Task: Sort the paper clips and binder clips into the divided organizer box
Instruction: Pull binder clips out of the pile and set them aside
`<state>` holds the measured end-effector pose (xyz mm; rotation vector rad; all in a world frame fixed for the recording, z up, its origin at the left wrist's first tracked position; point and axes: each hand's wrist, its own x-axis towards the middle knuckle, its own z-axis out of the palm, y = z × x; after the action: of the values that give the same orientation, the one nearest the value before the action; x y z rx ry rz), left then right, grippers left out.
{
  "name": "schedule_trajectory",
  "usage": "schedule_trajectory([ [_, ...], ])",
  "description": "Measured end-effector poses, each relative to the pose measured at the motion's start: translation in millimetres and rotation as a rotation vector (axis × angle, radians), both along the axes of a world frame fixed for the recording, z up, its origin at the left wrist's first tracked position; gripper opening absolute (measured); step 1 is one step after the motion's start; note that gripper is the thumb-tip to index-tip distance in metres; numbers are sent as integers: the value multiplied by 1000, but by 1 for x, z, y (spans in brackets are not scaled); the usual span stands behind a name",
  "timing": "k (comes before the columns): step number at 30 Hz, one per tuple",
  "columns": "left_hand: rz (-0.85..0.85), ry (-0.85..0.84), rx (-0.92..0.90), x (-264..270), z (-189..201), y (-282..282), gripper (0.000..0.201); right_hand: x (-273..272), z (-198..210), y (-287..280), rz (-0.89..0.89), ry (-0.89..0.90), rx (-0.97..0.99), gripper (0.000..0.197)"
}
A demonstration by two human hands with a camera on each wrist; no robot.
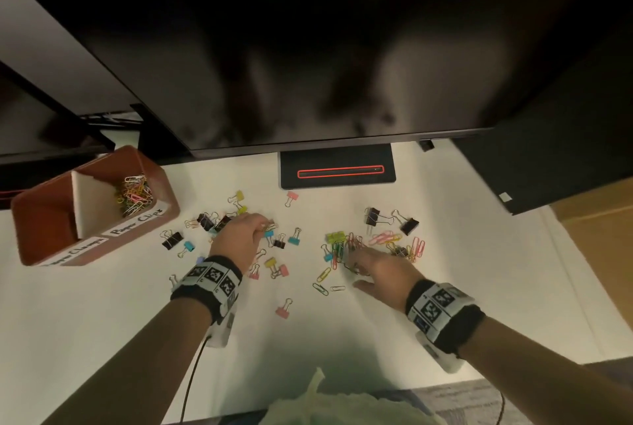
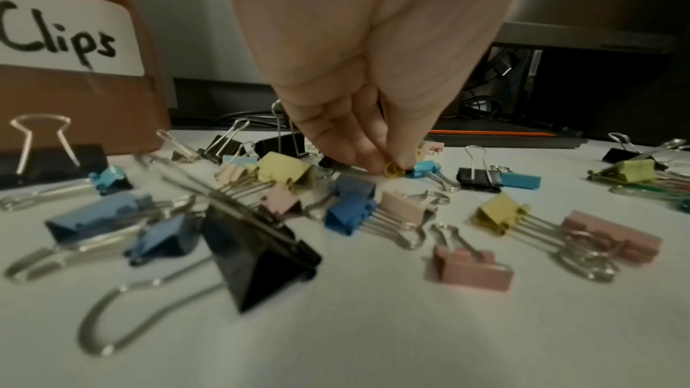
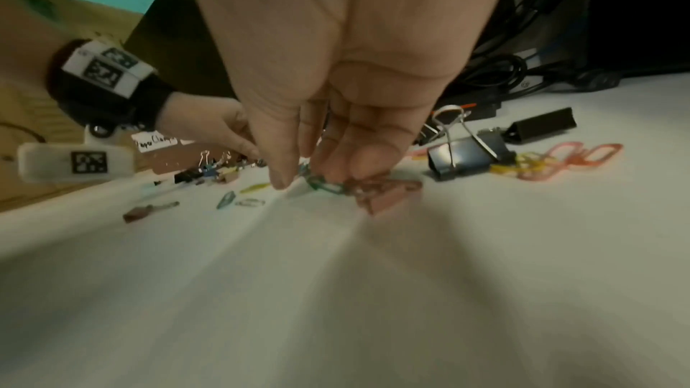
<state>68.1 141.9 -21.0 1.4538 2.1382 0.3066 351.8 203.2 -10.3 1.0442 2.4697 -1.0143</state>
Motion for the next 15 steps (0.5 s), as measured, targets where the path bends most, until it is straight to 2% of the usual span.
schedule_trajectory([
  [4,36,-41,4,-1,1,-1,19,8,-12,8,-98,-41,81,47],
  [8,31,-45,61,-3,7,-3,22,19,-16,19,-182,-53,64,55],
  [12,15,-64,138,-4,19,-1,17,23,-14,25,-201,-59,102,68],
  [15,47,-72,182,-3,26,2,16,22,-13,27,-180,-1,116,65],
])
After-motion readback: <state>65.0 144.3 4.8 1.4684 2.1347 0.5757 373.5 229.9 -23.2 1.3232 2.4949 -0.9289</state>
